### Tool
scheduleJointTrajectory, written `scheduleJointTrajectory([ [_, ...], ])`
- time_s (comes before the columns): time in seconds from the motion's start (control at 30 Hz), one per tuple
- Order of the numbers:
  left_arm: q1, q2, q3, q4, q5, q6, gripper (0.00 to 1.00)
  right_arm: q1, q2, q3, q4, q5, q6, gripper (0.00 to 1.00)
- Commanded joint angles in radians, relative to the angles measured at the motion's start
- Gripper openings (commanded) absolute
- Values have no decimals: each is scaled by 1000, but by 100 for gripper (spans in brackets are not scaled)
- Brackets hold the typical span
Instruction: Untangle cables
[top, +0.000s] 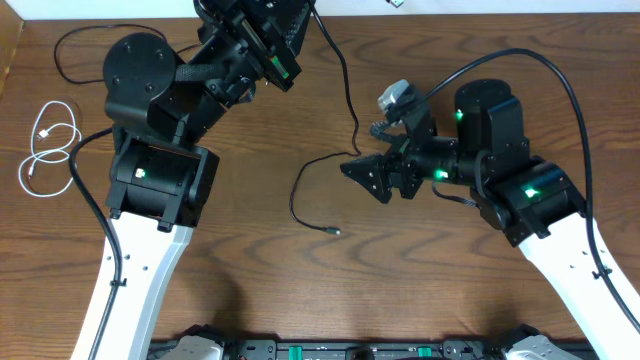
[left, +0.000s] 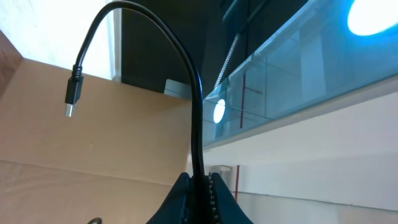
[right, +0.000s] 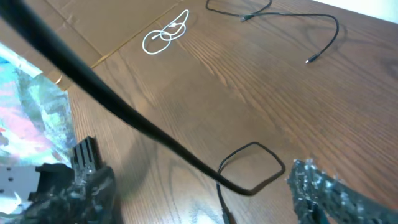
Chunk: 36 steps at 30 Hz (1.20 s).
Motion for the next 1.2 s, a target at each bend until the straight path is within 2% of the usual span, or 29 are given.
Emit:
scheduleJointTrajectory([
  [0.0,-2,-15,28,34,13,-39,7,33,23,6,0,61,-29,72],
  [0.33,-2,-21,28,72,32,-101,8,45,51,6,14,127,-21,63],
  [0.4,-2,-23,28,91,32,-101,7,45,51,6,16,141,-22,57],
  [0.6,-2,-23,28,109,24,-101,8,46,51,6,13,140,-21,48],
  [0.7,-2,-23,28,109,22,-101,8,46,51,6,7,140,-21,38],
  [0.83,-2,-23,28,109,21,-101,7,46,51,6,11,130,-21,31],
  [1.17,-2,-23,28,109,21,-101,7,46,51,6,35,118,-21,32],
])
